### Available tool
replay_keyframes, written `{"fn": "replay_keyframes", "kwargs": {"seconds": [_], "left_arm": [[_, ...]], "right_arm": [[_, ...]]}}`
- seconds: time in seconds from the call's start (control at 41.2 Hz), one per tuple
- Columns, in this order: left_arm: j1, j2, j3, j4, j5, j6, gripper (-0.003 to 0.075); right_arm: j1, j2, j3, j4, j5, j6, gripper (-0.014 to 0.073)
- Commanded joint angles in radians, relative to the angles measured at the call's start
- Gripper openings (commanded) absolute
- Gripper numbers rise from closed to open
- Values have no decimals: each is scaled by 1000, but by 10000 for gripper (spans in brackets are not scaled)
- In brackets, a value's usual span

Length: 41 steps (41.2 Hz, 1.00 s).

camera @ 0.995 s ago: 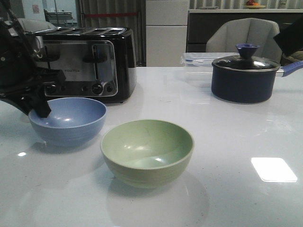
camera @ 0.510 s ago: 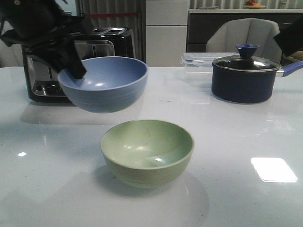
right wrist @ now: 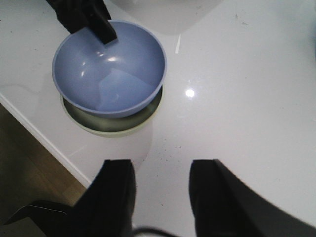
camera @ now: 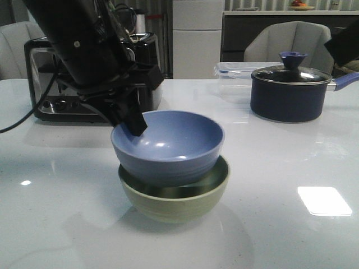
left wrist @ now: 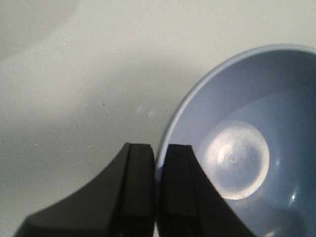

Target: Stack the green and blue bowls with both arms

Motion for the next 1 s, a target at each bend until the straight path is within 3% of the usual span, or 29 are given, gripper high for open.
{"fn": "replay_keyframes", "kwargs": {"seconds": [0.0,0.049,0.194,0.267,0.607,0.971], "left_arm": [[-6,-19,-32,-27,-39,0,131],[-10,-8,-32,-27,-39,0,169],[-14,-17,-32,-37,-39,0,379],[-14,-33,-32,-41,-35,0,432],[-14,-258,-12,21,-3,2,434],[-14,-670,232,171,-20,0,434]], "right_arm": [[1,-6,-26,-1,-63,-10,395],[1,-6,-26,-1,-63,-10,395],[1,-6,-26,-1,-63,-10,395],[1,-6,-26,-1,-63,-10,395],[1,-6,-26,-1,-63,-10,395],[1,-6,-26,-1,-64,-10,395]]}}
